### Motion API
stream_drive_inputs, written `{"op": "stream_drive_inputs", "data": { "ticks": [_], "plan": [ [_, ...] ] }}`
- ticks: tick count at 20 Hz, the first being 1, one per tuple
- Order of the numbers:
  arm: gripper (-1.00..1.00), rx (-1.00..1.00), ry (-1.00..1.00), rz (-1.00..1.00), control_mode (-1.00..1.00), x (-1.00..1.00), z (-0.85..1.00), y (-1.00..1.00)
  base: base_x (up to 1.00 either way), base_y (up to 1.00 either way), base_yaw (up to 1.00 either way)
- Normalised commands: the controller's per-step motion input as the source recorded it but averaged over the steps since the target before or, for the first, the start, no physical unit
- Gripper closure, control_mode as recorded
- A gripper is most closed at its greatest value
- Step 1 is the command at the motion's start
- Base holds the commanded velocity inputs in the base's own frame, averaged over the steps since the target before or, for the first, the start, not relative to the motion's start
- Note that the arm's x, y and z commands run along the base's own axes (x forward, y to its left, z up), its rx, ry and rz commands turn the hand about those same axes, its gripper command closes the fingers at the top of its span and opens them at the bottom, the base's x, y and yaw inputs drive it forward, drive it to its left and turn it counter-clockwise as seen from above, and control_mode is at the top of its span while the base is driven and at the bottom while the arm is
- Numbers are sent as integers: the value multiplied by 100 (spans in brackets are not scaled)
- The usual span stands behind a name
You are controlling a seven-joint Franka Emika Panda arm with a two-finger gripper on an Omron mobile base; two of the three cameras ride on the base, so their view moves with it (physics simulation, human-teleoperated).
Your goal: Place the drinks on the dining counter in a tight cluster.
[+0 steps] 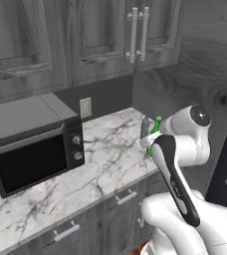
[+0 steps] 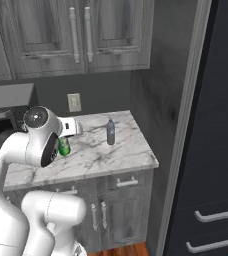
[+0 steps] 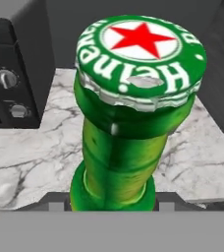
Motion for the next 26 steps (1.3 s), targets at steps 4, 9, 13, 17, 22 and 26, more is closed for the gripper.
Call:
{"op": "stream_drive_inputs", "data": {
  "ticks": [4, 9, 13, 17, 22, 26],
  "plan": [
    [100, 0, 0, 0, 100, 0, 0, 0, -79, 21, 31],
    [100, 0, 0, 0, 100, 0, 0, 0, -67, 49, 58],
    [100, 0, 0, 0, 100, 0, 0, 0, -31, 58, 73],
    [100, 0, 0, 0, 100, 0, 0, 0, -26, 61, 77],
    [100, 0, 0, 0, 100, 0, 0, 0, -12, 63, 85],
    [100, 0, 0, 0, 100, 0, 0, 0, -5, 51, 91]
  ]
}}
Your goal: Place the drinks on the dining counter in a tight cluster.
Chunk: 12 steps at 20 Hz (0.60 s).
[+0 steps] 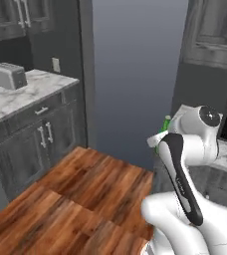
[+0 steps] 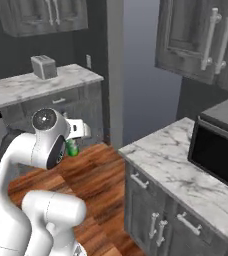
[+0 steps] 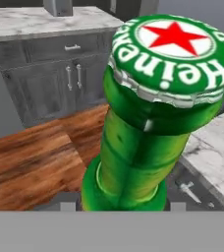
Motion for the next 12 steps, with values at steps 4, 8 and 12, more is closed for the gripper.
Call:
{"op": "stream_drive_inputs", "data": {
  "ticks": [4, 8, 12],
  "plan": [
    [100, 0, 0, 0, 100, 0, 0, 0, 0, 25, 86],
    [100, 0, 0, 0, 100, 0, 0, 0, 0, 30, 88],
    [100, 0, 0, 0, 100, 0, 0, 0, 0, 30, 92]
  ]
}}
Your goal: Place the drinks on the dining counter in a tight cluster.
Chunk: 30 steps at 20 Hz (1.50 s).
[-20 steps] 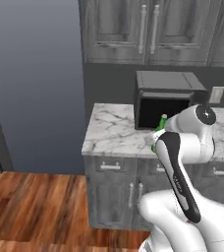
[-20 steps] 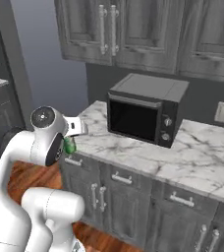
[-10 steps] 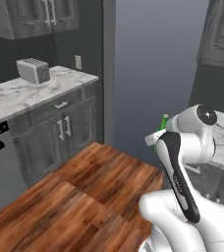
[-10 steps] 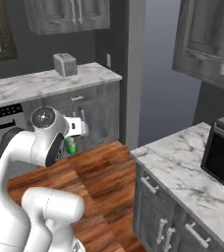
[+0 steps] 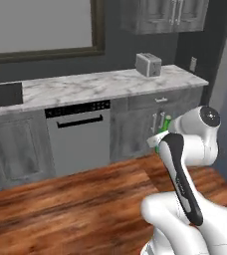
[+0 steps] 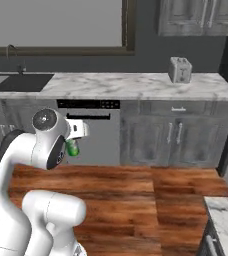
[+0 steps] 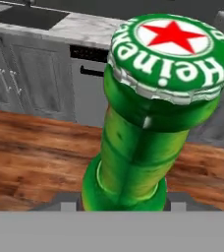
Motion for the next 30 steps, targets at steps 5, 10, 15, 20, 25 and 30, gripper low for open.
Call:
{"op": "stream_drive_inputs", "data": {
  "ticks": [5, 10, 15, 20, 25, 30],
  "plan": [
    [100, 0, 0, 0, 100, 0, 0, 0, 0, 32, 95],
    [100, 0, 0, 0, 100, 0, 0, 0, 4, 25, 95],
    [100, 0, 0, 0, 100, 0, 0, 0, 20, 21, 92],
    [100, 0, 0, 0, 100, 0, 0, 0, 87, -22, 61],
    [100, 0, 0, 0, 100, 0, 0, 0, 100, -49, 25],
    [100, 0, 0, 0, 100, 0, 0, 0, 100, -62, 31]
  ]
}}
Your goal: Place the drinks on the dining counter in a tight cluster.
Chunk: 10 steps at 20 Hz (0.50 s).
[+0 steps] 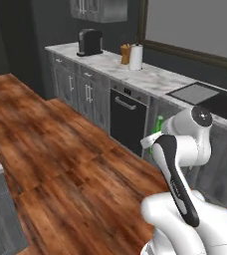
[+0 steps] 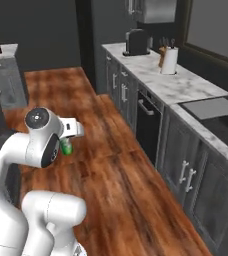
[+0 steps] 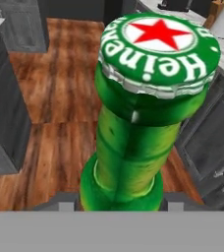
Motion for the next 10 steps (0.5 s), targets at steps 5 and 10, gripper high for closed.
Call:
{"op": "stream_drive_inputs", "data": {
  "ticks": [5, 10],
  "plan": [
    [100, 0, 0, 0, 100, 0, 0, 0, 100, -54, 30],
    [100, 0, 0, 0, 100, 0, 0, 0, 100, -12, 34]
  ]
}}
